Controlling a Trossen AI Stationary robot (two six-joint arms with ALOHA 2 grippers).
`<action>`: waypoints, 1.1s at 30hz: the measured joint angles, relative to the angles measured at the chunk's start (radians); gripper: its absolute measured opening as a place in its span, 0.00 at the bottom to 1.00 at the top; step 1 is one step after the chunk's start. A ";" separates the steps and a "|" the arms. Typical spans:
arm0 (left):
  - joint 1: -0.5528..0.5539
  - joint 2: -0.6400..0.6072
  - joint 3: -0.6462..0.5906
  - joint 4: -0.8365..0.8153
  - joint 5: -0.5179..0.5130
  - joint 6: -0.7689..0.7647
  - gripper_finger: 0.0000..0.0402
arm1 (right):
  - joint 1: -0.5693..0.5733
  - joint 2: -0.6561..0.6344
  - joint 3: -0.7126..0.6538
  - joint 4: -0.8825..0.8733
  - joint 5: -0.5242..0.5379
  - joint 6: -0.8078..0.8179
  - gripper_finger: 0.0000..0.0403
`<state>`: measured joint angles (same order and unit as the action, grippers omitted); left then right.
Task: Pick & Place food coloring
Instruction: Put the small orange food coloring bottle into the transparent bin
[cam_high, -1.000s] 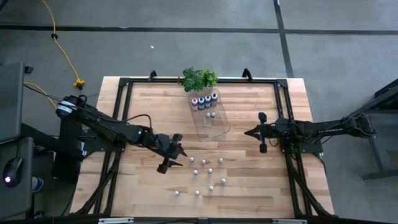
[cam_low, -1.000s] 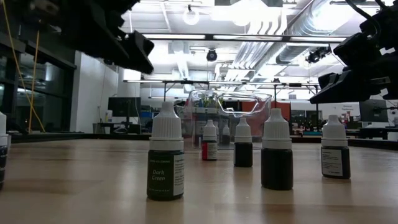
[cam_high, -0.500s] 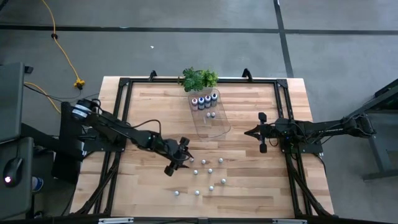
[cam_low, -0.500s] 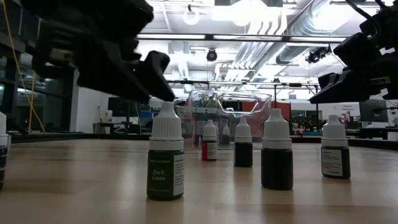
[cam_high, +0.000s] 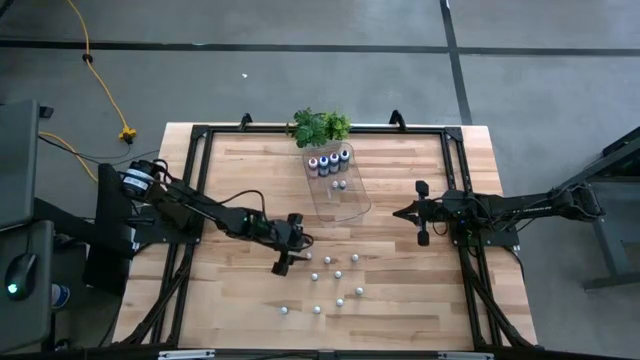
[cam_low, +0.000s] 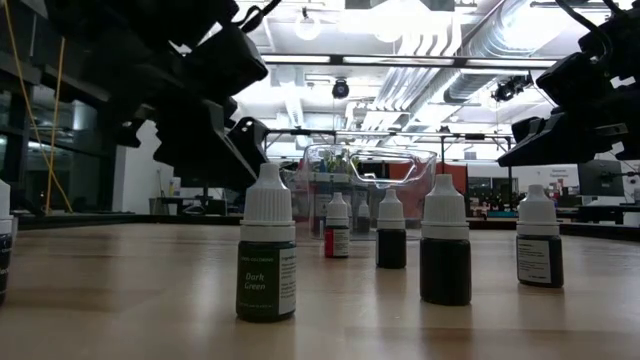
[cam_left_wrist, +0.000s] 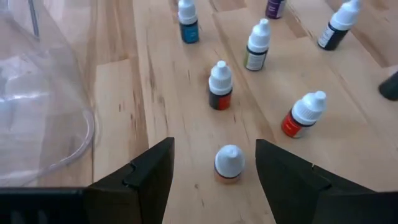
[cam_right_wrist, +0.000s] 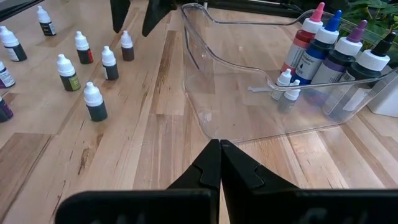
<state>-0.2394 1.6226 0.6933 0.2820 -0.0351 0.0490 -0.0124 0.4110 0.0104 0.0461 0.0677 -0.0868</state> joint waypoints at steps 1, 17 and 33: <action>0.000 0.000 0.000 -0.002 0.002 -0.006 0.54 | 0.000 0.000 0.000 0.000 0.000 0.000 0.00; -0.003 0.061 -0.002 0.030 0.027 -0.032 0.54 | 0.000 0.000 0.000 -0.003 0.000 0.000 0.00; -0.003 0.061 -0.002 0.030 0.028 -0.059 0.36 | 0.000 0.000 0.000 -0.003 0.000 0.000 0.00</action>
<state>-0.2420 1.6840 0.6914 0.3123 -0.0074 -0.0096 -0.0124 0.4111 0.0101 0.0429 0.0677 -0.0868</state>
